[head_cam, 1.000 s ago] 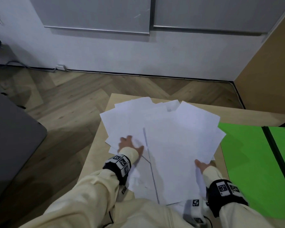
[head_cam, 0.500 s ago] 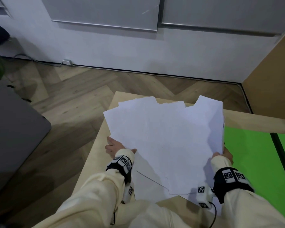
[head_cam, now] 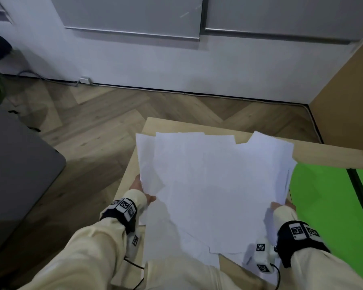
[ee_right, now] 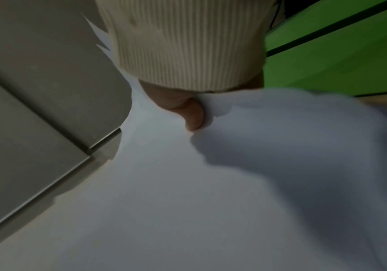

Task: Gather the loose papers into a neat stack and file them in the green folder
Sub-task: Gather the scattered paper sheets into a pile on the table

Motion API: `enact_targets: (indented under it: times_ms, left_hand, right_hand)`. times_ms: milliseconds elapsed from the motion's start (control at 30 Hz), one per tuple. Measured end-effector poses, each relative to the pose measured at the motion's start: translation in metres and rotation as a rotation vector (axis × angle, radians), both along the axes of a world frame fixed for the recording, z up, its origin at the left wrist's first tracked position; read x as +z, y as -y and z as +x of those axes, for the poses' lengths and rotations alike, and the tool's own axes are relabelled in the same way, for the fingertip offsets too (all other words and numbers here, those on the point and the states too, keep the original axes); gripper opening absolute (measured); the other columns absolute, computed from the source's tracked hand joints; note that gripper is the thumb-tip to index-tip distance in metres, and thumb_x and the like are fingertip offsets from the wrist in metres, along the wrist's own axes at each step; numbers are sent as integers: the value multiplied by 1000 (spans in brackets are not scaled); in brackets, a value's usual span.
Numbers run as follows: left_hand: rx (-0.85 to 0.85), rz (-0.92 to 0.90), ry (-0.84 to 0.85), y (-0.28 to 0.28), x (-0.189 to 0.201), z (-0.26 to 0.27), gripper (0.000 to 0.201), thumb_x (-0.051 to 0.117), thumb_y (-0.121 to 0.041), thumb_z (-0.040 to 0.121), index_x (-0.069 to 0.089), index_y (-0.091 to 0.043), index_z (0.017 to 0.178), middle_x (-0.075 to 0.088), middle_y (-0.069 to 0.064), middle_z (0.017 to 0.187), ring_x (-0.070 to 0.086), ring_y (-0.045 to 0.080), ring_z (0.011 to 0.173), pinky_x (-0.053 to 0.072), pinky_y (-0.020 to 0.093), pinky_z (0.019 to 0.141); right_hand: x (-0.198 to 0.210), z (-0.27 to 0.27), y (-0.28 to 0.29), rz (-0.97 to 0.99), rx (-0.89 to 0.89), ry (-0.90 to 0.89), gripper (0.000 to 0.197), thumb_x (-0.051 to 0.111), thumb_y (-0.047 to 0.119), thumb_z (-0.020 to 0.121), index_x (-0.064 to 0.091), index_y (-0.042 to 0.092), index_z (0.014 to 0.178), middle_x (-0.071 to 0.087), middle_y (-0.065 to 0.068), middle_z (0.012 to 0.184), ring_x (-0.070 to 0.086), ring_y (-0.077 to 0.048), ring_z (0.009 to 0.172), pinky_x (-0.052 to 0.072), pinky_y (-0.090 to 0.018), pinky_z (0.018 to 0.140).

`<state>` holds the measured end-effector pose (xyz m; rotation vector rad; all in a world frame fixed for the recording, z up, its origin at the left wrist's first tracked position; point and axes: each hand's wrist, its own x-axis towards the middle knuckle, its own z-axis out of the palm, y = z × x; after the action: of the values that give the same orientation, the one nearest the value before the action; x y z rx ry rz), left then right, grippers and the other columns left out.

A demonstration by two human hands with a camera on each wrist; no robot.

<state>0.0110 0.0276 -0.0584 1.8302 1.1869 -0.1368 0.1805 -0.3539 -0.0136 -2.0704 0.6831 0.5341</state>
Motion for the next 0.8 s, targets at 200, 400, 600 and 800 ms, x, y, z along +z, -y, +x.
enact_targets:
  times_ms: [200, 400, 600, 800]
  left_hand:
    - [250, -84, 252, 21, 5, 3, 81, 74, -30, 77, 31, -17, 144, 51, 9, 140, 52, 28, 125, 42, 37, 105]
    - [472, -322, 436, 36, -5, -6, 78, 86, -21, 62, 49, -16, 131, 63, 6, 115, 61, 27, 105, 49, 47, 98]
    - [518, -453, 361, 30, -13, -8, 92, 92, -27, 43, 55, -6, 124, 63, 16, 123, 62, 34, 109, 46, 52, 101]
    - [365, -298, 10, 27, 4, -3, 85, 87, -24, 60, 47, 1, 131, 57, 18, 131, 56, 34, 120, 46, 37, 100]
  right_hand:
    - [-8, -29, -54, -61, 252, -80, 55, 60, 9, 88, 39, -10, 135, 45, -24, 140, 46, -35, 128, 34, -37, 106]
    - [-22, -38, -78, -69, 472, -147, 62, 65, 25, 85, 41, -2, 136, 51, -17, 138, 48, -33, 128, 38, -37, 108]
    - [-32, -40, -90, -42, 348, -103, 62, 57, 19, 91, 29, 0, 143, 37, -18, 148, 37, -32, 136, 29, -34, 112]
    - [-38, -35, -94, -78, 515, -57, 55, 59, 43, 84, 55, 3, 122, 60, -17, 127, 56, -34, 119, 43, -39, 103]
